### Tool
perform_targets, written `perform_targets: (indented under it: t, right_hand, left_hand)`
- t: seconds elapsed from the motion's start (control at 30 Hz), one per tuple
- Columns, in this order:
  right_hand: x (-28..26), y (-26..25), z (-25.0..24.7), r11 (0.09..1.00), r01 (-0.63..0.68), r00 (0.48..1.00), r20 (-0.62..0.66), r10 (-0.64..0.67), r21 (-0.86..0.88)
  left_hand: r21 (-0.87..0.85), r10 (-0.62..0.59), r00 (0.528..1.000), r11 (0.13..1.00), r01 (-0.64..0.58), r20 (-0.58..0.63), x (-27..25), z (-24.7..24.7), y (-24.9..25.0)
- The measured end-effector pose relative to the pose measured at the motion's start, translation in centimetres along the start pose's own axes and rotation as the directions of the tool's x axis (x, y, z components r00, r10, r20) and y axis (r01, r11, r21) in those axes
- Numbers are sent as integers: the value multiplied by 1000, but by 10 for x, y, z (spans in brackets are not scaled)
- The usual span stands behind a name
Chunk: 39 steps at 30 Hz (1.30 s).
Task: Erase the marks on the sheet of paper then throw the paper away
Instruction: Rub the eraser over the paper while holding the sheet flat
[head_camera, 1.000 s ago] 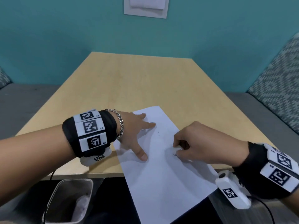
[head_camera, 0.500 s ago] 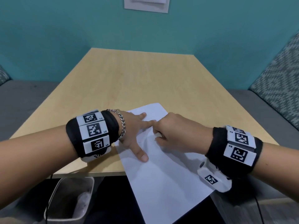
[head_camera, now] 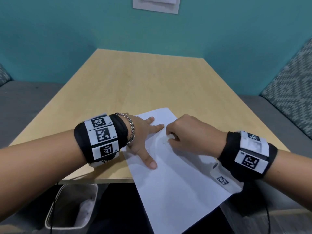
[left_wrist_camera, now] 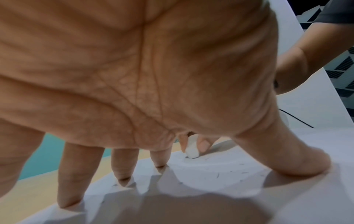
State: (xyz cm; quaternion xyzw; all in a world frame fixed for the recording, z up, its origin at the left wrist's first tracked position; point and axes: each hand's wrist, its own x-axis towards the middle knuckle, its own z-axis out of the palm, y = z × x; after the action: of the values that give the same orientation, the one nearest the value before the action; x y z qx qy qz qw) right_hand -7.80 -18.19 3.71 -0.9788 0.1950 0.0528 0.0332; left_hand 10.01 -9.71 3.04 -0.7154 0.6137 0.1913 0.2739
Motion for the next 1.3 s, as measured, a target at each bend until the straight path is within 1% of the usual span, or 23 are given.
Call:
perform_targets:
  t: [0.07, 0.1, 0.17, 0.2, 0.27, 0.33, 0.4, 0.5, 0.63, 0.73, 0.77, 0.8, 0.83, 0.9, 0.93, 0.97, 1.03, 1.1, 1.23, 1.3]
  right_hand:
    - [-5, -3, -5, 997, 66, 997, 32, -67, 25]
    - [-6, 1, -10, 997, 67, 998, 9, -68, 35]
    - [-2, 18, -21, 999, 16, 996, -86, -12, 38]
    - [-1, 25, -24, 999, -7, 994, -109, 11, 36]
    - [-2, 33, -22, 999, -23, 995, -101, 28, 48]
    - [-4, 32, -18, 997, -19, 996, -81, 26, 79]
    - [-4, 33, -16, 995, -28, 995, -90, 36, 98]
    - [5, 34, -19, 996, -28, 994, -99, 37, 84]
    - [16, 29, -14, 998, 9, 997, -73, -5, 56]
    - [17, 25, -10, 1000, -21, 999, -37, 22, 17]
    - [16, 24, -9, 1000, -10, 999, -32, 11, 7]
    - [13, 22, -9, 1000, 10, 1000, -16, -10, 14]
    - [9, 19, -10, 998, 57, 998, 5, -57, 38]
    - [0, 11, -14, 988, 128, 987, 84, -135, 88]
    - [-2, 9, -15, 987, 135, 983, 109, -144, 88]
    - [-1, 10, -16, 989, 132, 985, 100, -138, 65]
    - [1, 14, -14, 996, 89, 995, 39, -90, 9]
    - [0, 11, -13, 998, 66, 998, 16, -66, -22]
    - [-13, -2, -9, 989, 149, 985, 88, -147, -24]
    - [-10, 2, -10, 991, 112, 992, 69, -107, -67]
  left_hand:
    - [1, 15, 1000, 1000, -15, 4, 0, -1, -1]
    - [-2, 29, 1000, 1000, -29, 5, 0, -1, -2]
    - [-9, 65, 998, 998, -65, 5, 1, -2, -6]
    - [-12, 82, 997, 997, -82, 7, 0, -2, -8]
    - [-37, 106, 994, 994, -105, 9, -2, -5, -12]
    - [-53, 125, 992, 991, -126, -23, -4, -10, -12]
    - [-37, 115, 992, 992, -117, -53, -4, -12, -10]
    - [-51, 106, 994, 993, -108, -38, 0, -9, -7]
    - [-49, 119, 991, 991, -121, -56, 0, -5, -3]
    - [-37, 116, 991, 992, -118, -61, 3, -4, -1]
    - [-35, 111, 992, 993, -113, -59, 4, -4, -1]
    - [-31, 108, 992, 993, -110, -58, 6, -4, -1]
    - [-27, 106, 993, 994, -108, -56, 7, -5, 0]
    - [-18, 106, 993, 994, -107, -53, 8, -5, 0]
    - [-14, 106, 993, 994, -106, -54, 8, -5, 0]
    - [-11, 105, 993, 994, -106, -57, 9, -4, 0]
    - [-15, 107, 992, 994, -108, -64, 10, -4, -1]
    - [-21, 109, 992, 994, -111, -68, 9, -4, -1]
    - [-2, 95, 994, 995, -96, -61, 7, -4, 0]
    - [5, 92, 994, 996, -92, -60, 7, -4, 1]
